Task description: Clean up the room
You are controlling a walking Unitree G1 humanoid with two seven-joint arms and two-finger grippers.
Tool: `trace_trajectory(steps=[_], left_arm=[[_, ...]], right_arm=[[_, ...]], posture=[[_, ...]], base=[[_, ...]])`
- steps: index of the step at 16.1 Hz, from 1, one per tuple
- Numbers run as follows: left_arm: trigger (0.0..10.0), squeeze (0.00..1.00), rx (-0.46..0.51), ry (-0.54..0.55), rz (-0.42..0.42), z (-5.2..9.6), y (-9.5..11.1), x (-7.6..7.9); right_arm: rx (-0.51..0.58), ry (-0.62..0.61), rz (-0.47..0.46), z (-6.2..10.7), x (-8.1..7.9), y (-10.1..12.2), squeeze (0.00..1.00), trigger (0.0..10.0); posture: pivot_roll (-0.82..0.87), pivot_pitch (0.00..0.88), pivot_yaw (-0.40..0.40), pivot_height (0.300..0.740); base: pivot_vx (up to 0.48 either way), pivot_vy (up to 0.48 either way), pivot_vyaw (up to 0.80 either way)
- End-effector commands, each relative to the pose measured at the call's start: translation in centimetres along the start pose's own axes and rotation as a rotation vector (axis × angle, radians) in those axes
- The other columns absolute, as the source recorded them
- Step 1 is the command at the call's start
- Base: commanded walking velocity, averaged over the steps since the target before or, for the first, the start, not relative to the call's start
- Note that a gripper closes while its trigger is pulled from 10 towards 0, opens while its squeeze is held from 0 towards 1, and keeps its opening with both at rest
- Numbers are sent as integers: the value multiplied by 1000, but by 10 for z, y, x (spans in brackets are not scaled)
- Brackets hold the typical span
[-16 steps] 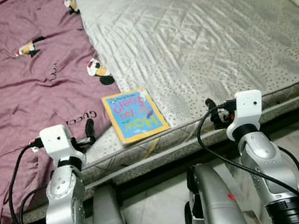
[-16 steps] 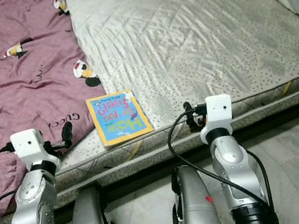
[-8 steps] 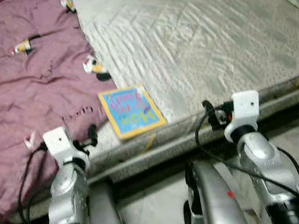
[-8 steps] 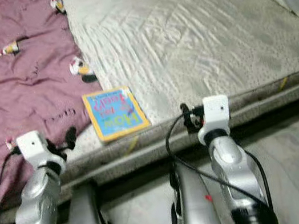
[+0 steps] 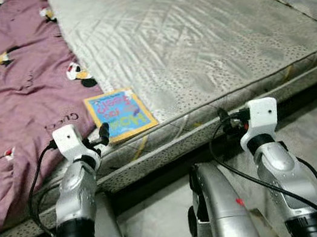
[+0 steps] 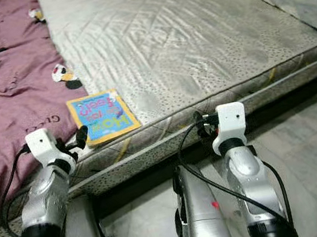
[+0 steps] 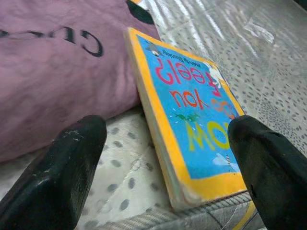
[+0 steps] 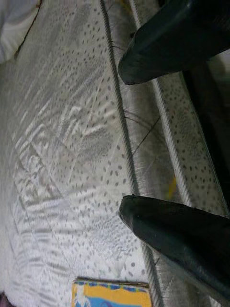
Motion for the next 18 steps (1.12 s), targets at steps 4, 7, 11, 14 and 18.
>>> trace_trajectory(steps=[4, 7, 11, 14, 18], left_arm=[[10000, 0, -14, 6, 58, -11, 3, -1], [10000, 0, -49, -6, 98, -18, -2, 4], [10000, 0, -146, -43, 182, -26, -21, 17], [3059, 0, -232, -102, 202, -29, -31, 34], [0, 0, -256, -111, 241, -29, -36, 37]], right_arm=[[27, -24, 26, 4, 13, 13, 0, 10000], [31, -41, 39, 9, 22, 18, 0, 10000], [27, -54, 66, 21, 33, 24, 0, 10000], [51, -19, 83, 21, 27, 35, 0, 10000], [52, -11, 98, 21, 28, 39, 0, 10000]], posture=[[-136, 172, -41, 516], [-166, 177, -43, 516], [-222, 185, -52, 516], [-249, 181, -56, 516], [-257, 174, -54, 516]], base=[[0, 0, 0], [0, 0, 0], [0, 0, 0], [0, 0, 0], [0, 0, 0]])
Point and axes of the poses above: a point about 5 cm out from each wrist's last joint towards the gripper, its own z axis pointing back from the gripper into the wrist, its own y axis along the axis of the wrist's last joint, x = y × z, the point moved 5 cm from there along -z, pointing out of the wrist towards the gripper, and after that the axes turned 2 degrees about z, right-handed, at the moved point
